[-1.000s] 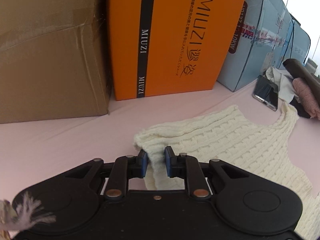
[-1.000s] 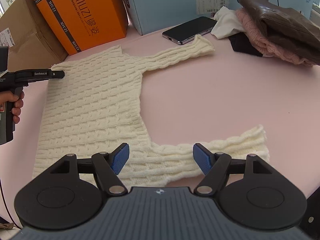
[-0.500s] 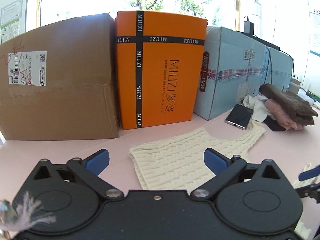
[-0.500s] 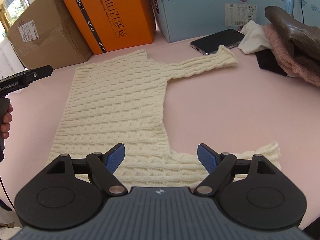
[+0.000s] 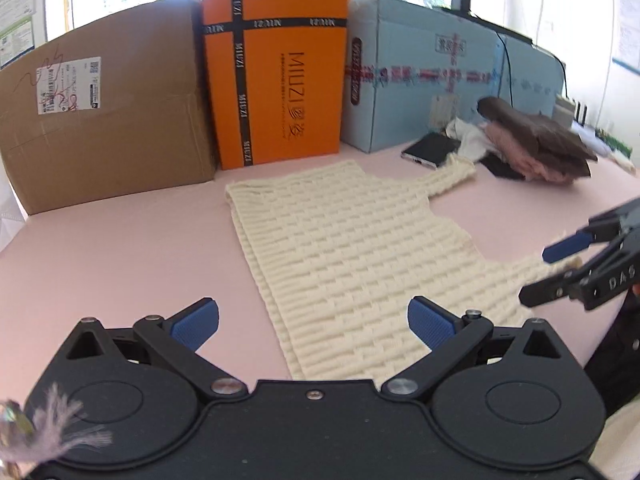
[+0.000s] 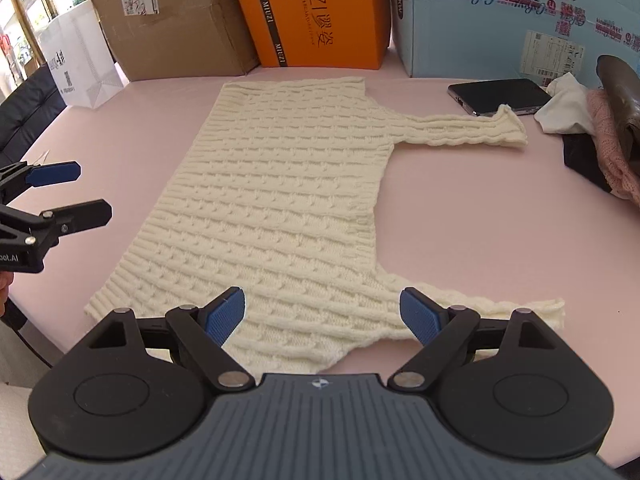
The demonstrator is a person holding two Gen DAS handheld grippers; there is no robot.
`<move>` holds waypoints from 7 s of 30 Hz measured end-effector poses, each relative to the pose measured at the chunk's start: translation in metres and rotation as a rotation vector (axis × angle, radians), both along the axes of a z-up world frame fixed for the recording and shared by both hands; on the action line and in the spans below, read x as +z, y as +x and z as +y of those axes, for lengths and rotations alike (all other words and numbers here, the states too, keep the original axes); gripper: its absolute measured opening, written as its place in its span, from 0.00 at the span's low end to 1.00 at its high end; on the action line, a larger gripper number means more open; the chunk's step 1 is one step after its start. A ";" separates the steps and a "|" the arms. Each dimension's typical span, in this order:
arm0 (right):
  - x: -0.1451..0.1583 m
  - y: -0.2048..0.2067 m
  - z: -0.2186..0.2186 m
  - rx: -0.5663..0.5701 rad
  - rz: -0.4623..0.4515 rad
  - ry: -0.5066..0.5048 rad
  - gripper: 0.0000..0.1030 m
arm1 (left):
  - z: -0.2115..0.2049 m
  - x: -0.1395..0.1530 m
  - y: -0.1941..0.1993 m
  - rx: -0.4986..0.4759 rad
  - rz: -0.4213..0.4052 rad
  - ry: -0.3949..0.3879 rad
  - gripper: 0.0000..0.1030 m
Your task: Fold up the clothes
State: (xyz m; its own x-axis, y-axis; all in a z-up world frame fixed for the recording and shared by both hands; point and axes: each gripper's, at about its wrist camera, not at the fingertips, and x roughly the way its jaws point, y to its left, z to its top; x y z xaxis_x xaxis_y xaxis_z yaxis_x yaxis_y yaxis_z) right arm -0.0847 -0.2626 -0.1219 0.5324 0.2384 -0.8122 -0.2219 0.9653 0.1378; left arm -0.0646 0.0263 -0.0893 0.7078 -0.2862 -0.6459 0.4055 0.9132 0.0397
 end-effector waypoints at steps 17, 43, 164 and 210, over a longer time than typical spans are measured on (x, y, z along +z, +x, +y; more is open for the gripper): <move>-0.002 -0.006 -0.094 -0.297 0.029 0.054 0.80 | -0.037 -0.046 -0.015 -0.108 0.116 0.348 1.00; 0.018 0.023 -0.073 -0.296 0.046 0.659 0.17 | -0.034 -0.035 0.010 -0.151 0.089 0.301 1.00; -0.015 0.015 -0.090 -0.112 -0.035 0.148 0.75 | -0.060 0.030 0.035 -0.068 -0.016 0.267 1.00; -0.014 -0.009 -0.003 0.362 0.002 -0.037 0.75 | -0.047 -0.025 0.047 -0.179 0.148 0.237 1.00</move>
